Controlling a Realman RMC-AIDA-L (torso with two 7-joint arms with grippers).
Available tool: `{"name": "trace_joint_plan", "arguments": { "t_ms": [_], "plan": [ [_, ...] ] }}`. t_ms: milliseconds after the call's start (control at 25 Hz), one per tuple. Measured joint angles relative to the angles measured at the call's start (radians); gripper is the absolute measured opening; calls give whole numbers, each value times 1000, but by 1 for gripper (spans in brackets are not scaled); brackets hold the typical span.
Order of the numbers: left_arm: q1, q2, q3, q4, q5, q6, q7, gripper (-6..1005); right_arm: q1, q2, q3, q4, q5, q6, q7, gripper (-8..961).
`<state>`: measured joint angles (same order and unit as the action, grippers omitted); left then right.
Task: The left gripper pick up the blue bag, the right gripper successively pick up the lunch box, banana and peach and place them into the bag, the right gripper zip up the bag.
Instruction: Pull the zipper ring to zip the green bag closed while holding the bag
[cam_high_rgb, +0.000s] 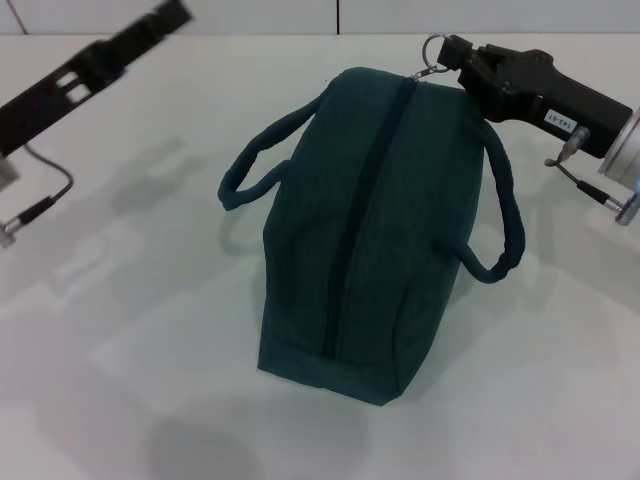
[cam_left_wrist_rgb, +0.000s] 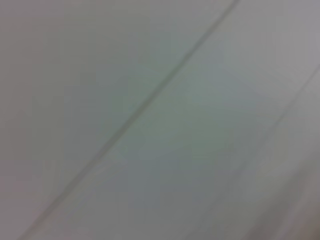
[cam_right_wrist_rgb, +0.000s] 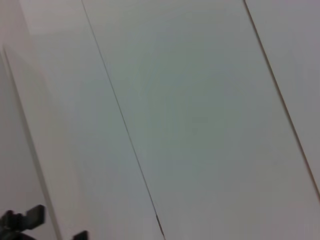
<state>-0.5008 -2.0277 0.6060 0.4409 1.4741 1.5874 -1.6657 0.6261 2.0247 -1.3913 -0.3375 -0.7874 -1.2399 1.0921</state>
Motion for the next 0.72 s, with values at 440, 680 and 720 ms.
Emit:
{"name": "trace_joint_plan", "arguments": {
  "t_ms": [440,680,720],
  "plan": [
    [-194,22,97,241,348,-26,-436,890,-5,-1,0,0,1,-22,-5,77],
    [-215,18,252,405,424,-27,-648,889,-6,-2,0,0,1,-27,-5,79],
    [-211,12,256,418,432,-26,-665,889,-7,-2,0,0,1,-27,-4,79]
  ]
}}
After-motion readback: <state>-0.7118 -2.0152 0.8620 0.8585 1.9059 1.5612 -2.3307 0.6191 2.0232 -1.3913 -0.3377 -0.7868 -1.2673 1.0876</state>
